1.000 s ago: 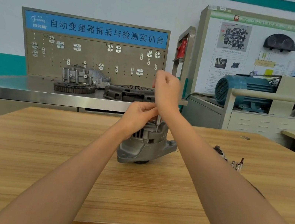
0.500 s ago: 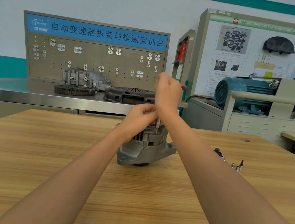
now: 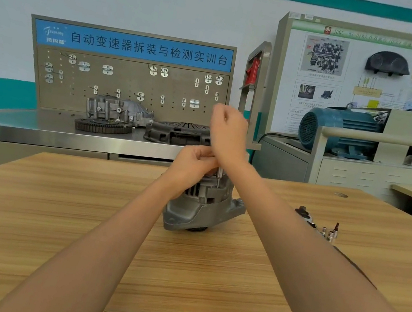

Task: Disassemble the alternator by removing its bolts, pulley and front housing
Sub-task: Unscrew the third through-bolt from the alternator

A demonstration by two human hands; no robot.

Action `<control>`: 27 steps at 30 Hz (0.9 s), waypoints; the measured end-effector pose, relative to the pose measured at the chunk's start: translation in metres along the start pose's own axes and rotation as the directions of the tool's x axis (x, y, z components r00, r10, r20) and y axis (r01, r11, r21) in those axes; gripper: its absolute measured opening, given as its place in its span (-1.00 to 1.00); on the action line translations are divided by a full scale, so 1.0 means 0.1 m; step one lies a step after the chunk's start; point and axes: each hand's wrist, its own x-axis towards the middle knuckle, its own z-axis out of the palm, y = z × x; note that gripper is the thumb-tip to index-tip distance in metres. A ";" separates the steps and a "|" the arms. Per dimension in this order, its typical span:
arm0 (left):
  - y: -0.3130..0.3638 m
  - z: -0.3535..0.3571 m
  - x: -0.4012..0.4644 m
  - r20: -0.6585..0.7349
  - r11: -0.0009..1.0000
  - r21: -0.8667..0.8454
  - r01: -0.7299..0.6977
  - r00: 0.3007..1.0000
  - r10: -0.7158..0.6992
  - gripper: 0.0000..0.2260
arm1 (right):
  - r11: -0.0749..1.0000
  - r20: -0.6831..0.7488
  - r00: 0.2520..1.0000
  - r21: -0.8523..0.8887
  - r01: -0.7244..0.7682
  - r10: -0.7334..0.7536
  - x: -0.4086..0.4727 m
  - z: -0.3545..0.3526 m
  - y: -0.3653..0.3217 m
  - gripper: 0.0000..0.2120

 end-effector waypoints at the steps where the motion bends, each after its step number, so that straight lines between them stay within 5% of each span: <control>1: 0.00 0.00 0.00 -0.033 1.000 0.031 0.004 0.999 -0.003 -0.77 | 0.950 -0.035 0.990 -0.290 0.119 -0.135 -0.06 0.02 0.05 -0.76; 3: 0.01 0.00 0.00 -0.076 0.995 0.099 0.014 0.997 -0.007 -0.75 | 0.714 -0.056 0.967 -0.686 0.143 -0.248 -0.14 0.07 0.13 -0.80; 5: 0.01 0.00 0.01 -0.084 0.991 0.130 0.002 0.996 0.009 -0.75 | 0.664 -0.066 0.965 -0.737 0.125 -0.255 -0.17 0.09 0.13 -0.73; 9: -0.01 -0.01 0.02 -0.054 0.993 0.117 -0.005 0.998 0.011 -0.78 | 0.830 -0.102 0.971 -0.543 0.127 -0.215 -0.10 0.09 0.08 -0.81; 13: -0.01 0.00 0.01 0.008 1.000 0.022 0.007 1.000 -0.007 -0.81 | 0.995 -0.017 0.998 -0.071 0.066 -0.067 -0.01 0.03 0.01 -0.61; 18: 0.01 0.01 0.00 0.075 1.000 0.014 -0.027 0.997 0.026 -0.88 | 0.851 0.168 0.949 0.420 -0.314 0.267 0.14 -0.09 -0.04 -0.57; 23: 0.01 0.00 -0.01 0.083 1.000 -0.016 -0.019 0.996 0.020 -0.89 | 0.801 0.161 0.920 0.454 -0.391 0.358 0.17 -0.08 -0.08 -0.53; 27: 0.00 -0.02 -0.01 0.050 1.000 0.022 -0.004 0.999 0.003 -0.85 | 0.968 0.025 0.991 0.215 -0.130 0.128 0.04 -0.02 -0.05 -0.58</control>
